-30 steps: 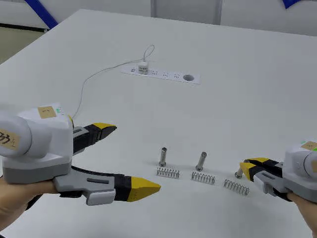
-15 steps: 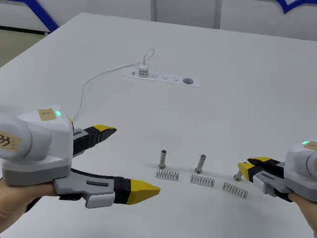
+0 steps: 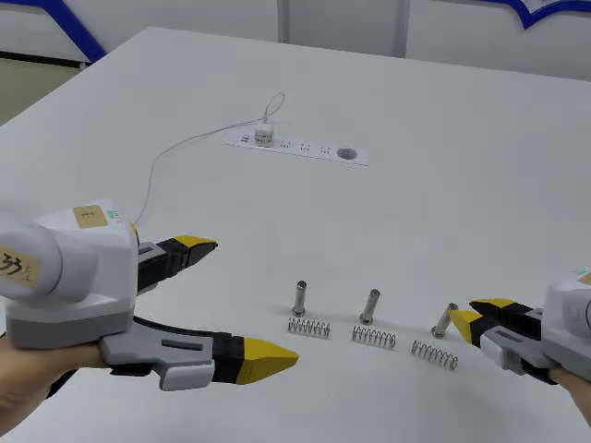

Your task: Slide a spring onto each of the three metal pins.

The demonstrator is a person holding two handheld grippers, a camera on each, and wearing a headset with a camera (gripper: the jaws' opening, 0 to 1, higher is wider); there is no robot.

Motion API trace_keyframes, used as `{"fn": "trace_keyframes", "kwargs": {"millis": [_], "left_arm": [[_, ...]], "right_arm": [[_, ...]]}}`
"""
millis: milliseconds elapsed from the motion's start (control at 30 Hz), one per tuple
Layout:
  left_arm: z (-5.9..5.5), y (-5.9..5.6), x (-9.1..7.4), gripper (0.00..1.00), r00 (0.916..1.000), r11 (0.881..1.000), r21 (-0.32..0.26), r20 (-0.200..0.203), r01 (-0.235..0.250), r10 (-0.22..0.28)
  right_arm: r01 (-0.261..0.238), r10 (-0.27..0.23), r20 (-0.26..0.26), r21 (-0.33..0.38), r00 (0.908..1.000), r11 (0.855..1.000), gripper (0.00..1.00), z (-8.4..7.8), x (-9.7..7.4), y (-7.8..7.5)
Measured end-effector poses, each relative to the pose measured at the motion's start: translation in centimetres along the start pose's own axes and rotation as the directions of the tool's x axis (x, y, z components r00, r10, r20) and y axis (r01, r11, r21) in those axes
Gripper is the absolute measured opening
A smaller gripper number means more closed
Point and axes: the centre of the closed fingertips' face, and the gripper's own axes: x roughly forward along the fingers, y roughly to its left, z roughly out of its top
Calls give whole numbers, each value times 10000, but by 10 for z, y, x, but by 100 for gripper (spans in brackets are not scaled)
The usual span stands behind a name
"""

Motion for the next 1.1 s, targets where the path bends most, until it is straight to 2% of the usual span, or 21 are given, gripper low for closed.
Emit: {"fn": "trace_keyframes", "kwargs": {"millis": [133,200,267,333,367,400,467,567,667,700,767,1000,1100], "left_arm": [[0,0,1,100,10000,10000,15,-31,10,-10],[-2,-1,1,100,10000,10000,20,-95,24,-24],[-4,0,0,100,9999,10000,25,-168,18,-17],[-5,1,0,100,9998,10000,18,-189,-8,8],[-5,1,-1,100,9998,10000,-11,-182,-37,37],[-5,2,-1,100,9998,10000,-32,-172,-50,50],[-6,3,-1,100,9998,9999,-66,-178,-85,83],[-8,4,-1,100,9995,9999,-18,-289,-113,112],[-9,4,-1,100,9995,9999,-44,-316,-102,101],[-9,4,-1,100,9994,9999,-52,-322,-96,94],[-9,5,0,100,9993,9999,-44,-349,-98,97],[-9,6,1,100,9993,9999,-79,-354,-94,92],[-10,6,2,100,9993,9999,-94,-372,-70,67]], "right_arm": [[-129,129,-15,45,9999,9999,19,-6,-2,2],[-541,541,-165,5,9984,9985,20,-13,-1,8],[-1116,1091,-574,-434,9924,9928,21,-23,0,16],[-1408,1326,-833,-1013,9877,9848,21,-28,1,20],[-1722,1594,-1067,-1231,9814,9773,21,-33,2,24],[-1821,1675,-1158,-1292,9790,9748,21,-35,3,26],[-1862,1703,-1179,-1408,9783,9724,21,-37,6,26],[-1960,1819,-1187,-1207,9761,9732,21,-38,9,27],[-2288,2161,-1191,-1060,9691,9677,21,-40,10,31],[-2415,2273,-1346,-1009,9645,9651,21,-43,11,32],[-2476,2286,-1532,-1194,9614,9615,21,-47,12,32],[-2631,2446,-1569,-1106,9568,9584,21,-49,14,34],[-2793,2611,-1612,-1028,9517,9547,20,-49,16,37]]}}
